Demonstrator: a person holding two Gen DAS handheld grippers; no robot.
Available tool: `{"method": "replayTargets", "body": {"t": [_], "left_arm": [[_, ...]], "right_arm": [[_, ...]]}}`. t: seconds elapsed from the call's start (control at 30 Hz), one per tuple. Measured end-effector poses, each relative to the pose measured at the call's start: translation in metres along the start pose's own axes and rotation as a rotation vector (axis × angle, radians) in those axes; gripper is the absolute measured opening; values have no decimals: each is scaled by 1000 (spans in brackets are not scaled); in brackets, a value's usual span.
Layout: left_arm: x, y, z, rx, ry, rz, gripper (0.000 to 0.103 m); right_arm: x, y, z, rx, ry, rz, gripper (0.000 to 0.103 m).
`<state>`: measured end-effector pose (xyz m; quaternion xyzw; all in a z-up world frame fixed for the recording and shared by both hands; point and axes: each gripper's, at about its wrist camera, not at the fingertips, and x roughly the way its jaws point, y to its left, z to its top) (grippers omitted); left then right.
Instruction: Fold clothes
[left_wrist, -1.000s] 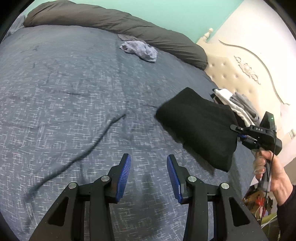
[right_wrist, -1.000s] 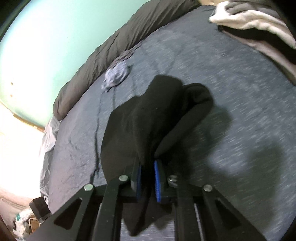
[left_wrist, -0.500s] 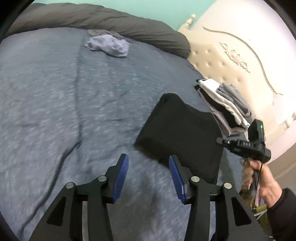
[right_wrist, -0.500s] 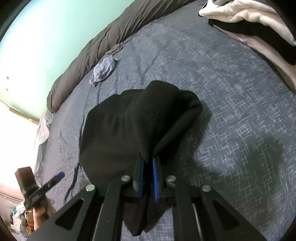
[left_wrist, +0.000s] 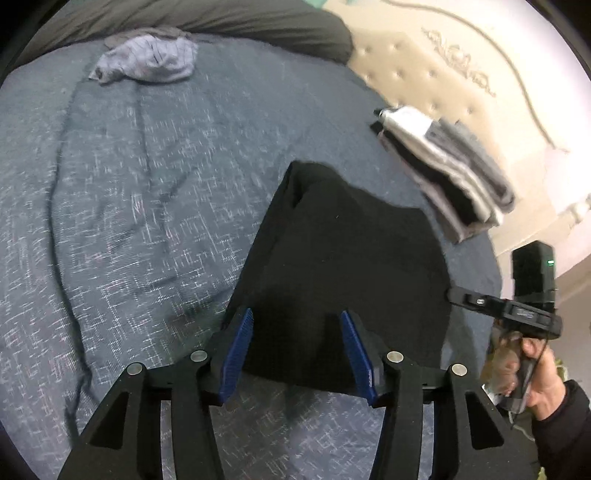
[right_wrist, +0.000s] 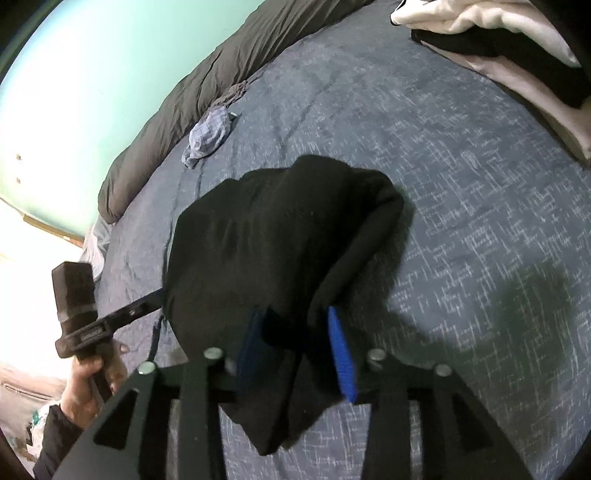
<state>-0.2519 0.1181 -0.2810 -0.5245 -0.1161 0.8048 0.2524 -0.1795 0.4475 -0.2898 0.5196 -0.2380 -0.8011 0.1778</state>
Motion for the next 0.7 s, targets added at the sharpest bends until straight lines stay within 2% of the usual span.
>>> {"method": "replayTargets", "body": {"t": [0.03,0.17,0.23,0.43,0.47,0.5,0.53,0.67,0.7], "left_arm": [[3,0,1,3,6,2,54],[11,3,4,-2,18,-7,55],[14,4,4,-6,20,-12,56],[21,6,4,-6,21,-14,56],[21,5,4,-4,20,-15,56],[22,4,3,-3,19,-14,55],[22,3,3,-1,18,-14,55],[23,0,0,5,13,-14,55],[23,-1,0,6,12,-14,54]], "right_arm": [[2,0,-2,0,9,-1,52],[18,0,-10,-14,42,-19,53],[26,-1,-12,-5,53,-19,62],[40,4,-11,-36,63,-20,61],[42,4,-11,-40,64,-14,59],[43,5,-10,-39,65,-3,50],[44,5,-9,-39,67,5,46],[43,12,-9,-71,55,6,34],[43,13,-8,-80,52,6,25]]}}
